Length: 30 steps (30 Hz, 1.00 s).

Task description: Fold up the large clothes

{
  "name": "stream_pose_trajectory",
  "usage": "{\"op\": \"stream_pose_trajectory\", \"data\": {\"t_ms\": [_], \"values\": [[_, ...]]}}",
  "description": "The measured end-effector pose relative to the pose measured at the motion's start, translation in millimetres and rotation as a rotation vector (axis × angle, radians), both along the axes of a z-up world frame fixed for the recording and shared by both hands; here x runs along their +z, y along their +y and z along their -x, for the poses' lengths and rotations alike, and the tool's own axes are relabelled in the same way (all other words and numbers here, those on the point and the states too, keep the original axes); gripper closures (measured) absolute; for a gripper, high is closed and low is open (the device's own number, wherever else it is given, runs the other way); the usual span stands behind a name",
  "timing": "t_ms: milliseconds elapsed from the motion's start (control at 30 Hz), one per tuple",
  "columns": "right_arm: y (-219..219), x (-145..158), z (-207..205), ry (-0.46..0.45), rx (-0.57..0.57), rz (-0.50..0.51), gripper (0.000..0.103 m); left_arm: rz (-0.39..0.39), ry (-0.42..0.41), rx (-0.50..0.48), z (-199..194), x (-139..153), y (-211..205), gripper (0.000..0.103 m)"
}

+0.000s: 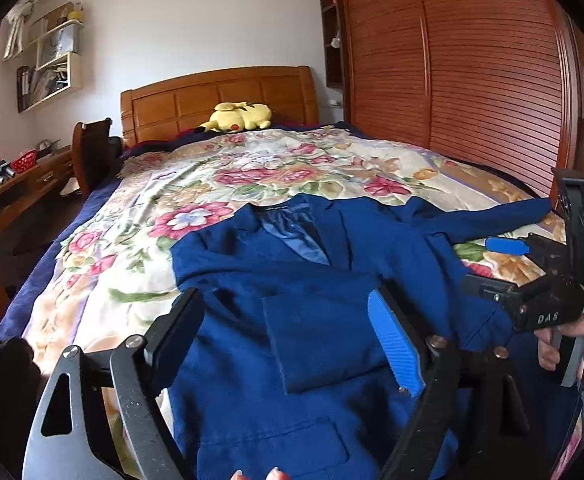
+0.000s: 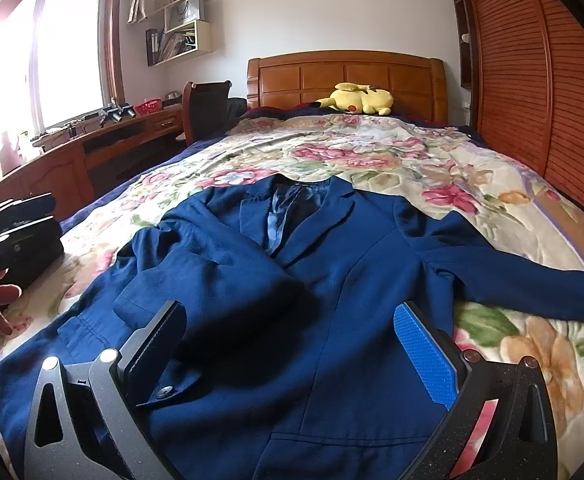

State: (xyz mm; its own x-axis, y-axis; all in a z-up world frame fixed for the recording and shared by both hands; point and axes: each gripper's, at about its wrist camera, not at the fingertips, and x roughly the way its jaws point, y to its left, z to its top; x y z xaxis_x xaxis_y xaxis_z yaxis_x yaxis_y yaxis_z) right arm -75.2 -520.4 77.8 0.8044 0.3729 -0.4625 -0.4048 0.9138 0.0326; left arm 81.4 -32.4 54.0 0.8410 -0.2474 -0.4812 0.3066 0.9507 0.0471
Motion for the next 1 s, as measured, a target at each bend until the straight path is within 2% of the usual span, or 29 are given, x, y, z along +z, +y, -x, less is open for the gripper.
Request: {"op": "stream_pose_trajectory", "data": {"t_ms": [100, 400, 667, 1000], "values": [[0, 0, -2, 0.004, 0.009, -0.002, 0.000, 0.035, 0.012, 0.019, 6, -8, 11, 0.018], [7, -1, -4, 0.013, 0.042, 0.011, 0.000, 0.076, 0.039, 0.098, 23, -36, 39, 0.018], [14, -1, -1, 0.008, 0.088, 0.011, 0.000, 0.053, 0.041, 0.140, 26, -52, 56, 0.018], [25, -1, 0, 0.006, 0.146, 0.036, 0.008, 0.048, 0.009, 0.162, 33, -54, 65, 0.018]]}}
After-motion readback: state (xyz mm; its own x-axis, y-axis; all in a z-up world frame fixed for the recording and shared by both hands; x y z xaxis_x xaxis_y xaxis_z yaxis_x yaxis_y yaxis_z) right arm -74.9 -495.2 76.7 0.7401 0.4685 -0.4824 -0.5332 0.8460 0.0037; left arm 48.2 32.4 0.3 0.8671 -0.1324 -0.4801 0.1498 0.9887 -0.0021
